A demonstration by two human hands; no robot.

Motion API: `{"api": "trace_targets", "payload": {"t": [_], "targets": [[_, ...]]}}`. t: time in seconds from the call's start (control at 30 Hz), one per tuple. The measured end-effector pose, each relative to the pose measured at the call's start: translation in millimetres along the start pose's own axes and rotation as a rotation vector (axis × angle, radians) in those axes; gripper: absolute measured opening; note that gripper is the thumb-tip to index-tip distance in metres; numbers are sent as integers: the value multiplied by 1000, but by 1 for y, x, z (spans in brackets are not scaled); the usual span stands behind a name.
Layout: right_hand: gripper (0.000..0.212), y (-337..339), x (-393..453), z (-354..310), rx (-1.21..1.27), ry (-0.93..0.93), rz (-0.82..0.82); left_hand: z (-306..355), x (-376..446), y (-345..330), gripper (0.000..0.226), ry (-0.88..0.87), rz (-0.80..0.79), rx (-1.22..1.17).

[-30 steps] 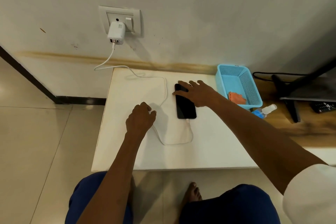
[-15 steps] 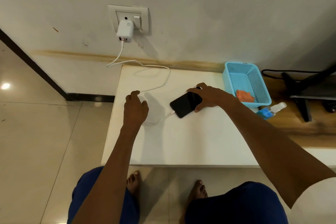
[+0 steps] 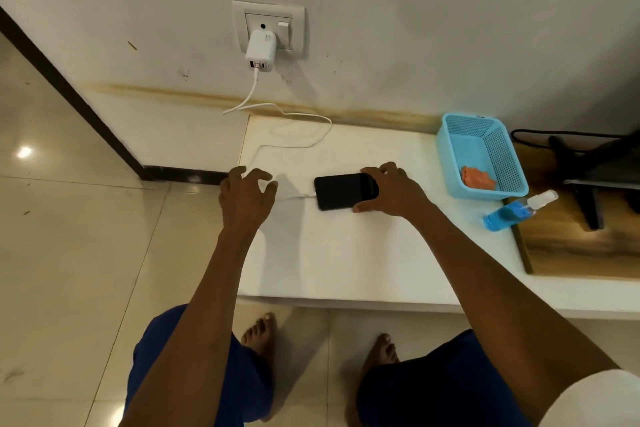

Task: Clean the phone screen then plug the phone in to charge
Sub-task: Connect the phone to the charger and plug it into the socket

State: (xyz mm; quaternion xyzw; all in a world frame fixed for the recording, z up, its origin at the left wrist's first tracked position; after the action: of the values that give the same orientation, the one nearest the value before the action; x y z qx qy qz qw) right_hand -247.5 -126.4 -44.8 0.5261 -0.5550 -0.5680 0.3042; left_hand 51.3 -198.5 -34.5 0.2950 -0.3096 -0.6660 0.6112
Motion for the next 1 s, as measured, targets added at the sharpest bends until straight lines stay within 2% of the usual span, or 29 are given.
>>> {"api": "trace_targets", "payload": {"t": [0.23,0.37,0.73,0.87,0.93,1.0], "targets": [[91,-23,-30,-15,75,-125,123,-4,-2,0,27,-80,-62,-44],[93,-32,-41,-23,100,-101,189,-7,0,0,17,-114,-101,-62],[93,-33,-43,-29,147,-65,278,-12,2,-3,12,-127,-42,78],[93,-31,-42,-27,154,-71,252,-15,2,-5,11,-123,-35,52],[87,-28,-37,-25,235,-97,249,-15,4,-6,19,-125,-57,25],[73,-18,-24,-28,315,-91,290,-11,9,-3,28,-99,-43,-99]]}}
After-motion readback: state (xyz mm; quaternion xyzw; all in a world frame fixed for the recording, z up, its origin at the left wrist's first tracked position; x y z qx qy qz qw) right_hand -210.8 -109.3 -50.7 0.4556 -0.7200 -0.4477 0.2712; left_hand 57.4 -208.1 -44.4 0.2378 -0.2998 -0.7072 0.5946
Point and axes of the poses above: each hand's wrist, its own x-axis towards the middle knuckle, its own y-axis out of the back of the hand, z = x × y, the point moved 5 cm from there along x, towards the middle knuckle, and after that the axes turned 5 degrees about z, right-handed, at the moved point
